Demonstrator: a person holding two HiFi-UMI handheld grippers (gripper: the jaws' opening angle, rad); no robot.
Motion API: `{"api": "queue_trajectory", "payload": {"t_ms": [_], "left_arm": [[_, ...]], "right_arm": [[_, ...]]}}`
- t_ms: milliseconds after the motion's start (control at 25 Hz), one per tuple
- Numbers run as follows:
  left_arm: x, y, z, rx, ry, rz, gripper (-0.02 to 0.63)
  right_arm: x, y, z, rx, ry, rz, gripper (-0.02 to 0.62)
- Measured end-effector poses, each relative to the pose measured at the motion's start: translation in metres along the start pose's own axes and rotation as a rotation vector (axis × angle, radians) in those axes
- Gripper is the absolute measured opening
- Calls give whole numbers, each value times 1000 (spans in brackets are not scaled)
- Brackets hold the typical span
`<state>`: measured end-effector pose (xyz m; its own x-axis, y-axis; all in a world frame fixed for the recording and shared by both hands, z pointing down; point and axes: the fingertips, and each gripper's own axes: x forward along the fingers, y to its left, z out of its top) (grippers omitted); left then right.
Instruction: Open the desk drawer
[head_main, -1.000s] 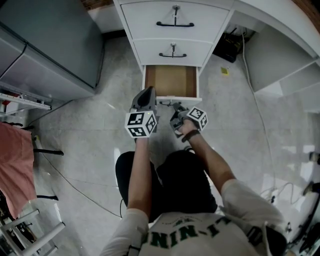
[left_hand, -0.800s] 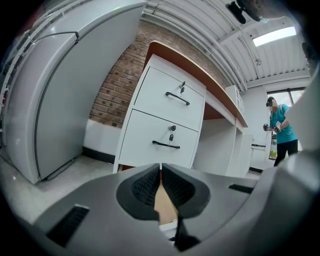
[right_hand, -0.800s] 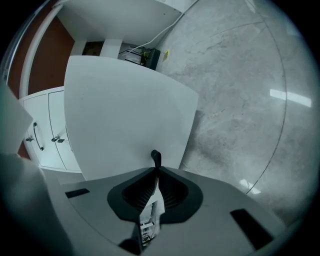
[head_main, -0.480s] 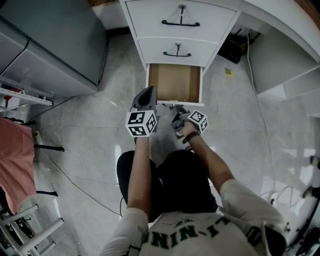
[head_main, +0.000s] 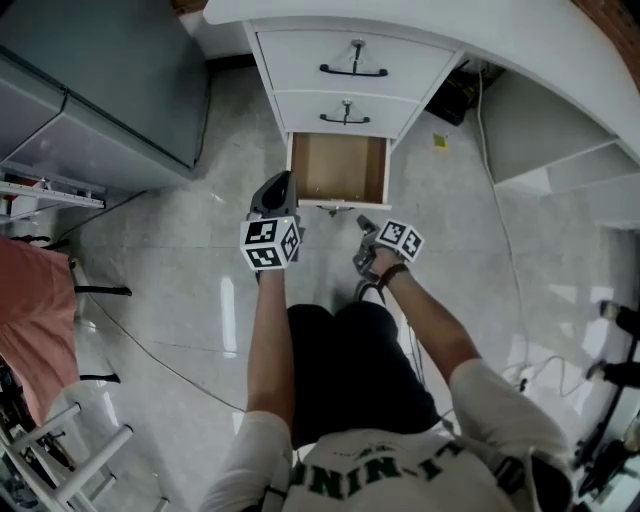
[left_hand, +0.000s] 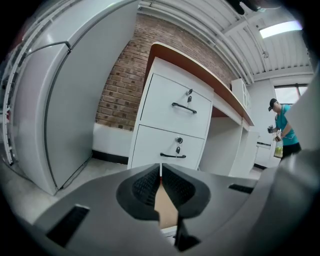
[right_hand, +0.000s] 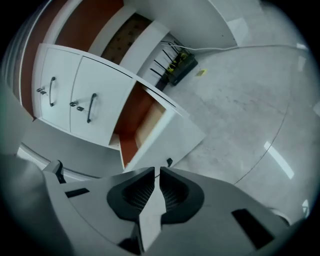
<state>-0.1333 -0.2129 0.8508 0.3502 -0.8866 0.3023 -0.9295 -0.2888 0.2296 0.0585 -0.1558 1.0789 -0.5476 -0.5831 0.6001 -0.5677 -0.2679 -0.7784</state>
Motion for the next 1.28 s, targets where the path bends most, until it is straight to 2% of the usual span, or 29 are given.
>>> {"api": "queue_trajectory", "payload": {"t_ms": [160, 280, 560, 760, 880, 1040, 1280], "left_arm": [[-26, -4, 46, -53, 24, 40, 3], [-54, -23, 89, -71, 58, 46, 3], [-134, -87, 232, -64, 98, 16, 2], [-189, -140, 325, -37, 115, -21, 2], [-216, -160, 368, -14, 121, -35, 2], [-246, -174, 421, 20, 95, -29, 2], [-268, -175, 501, 86, -15, -5, 2]], "right_arm": [[-53, 51, 23, -195, -15, -74, 26], [-107, 101, 36, -307, -17, -113, 26], [-244, 263, 70, -453, -84, -130, 25], [-338, 368, 95, -691, -140, -183, 12], [-378, 429, 100, -857, -181, -170, 6], [-424, 498, 99, -1020, -229, -141, 5], [-470, 589, 118, -1076, -347, -51, 5]]}}
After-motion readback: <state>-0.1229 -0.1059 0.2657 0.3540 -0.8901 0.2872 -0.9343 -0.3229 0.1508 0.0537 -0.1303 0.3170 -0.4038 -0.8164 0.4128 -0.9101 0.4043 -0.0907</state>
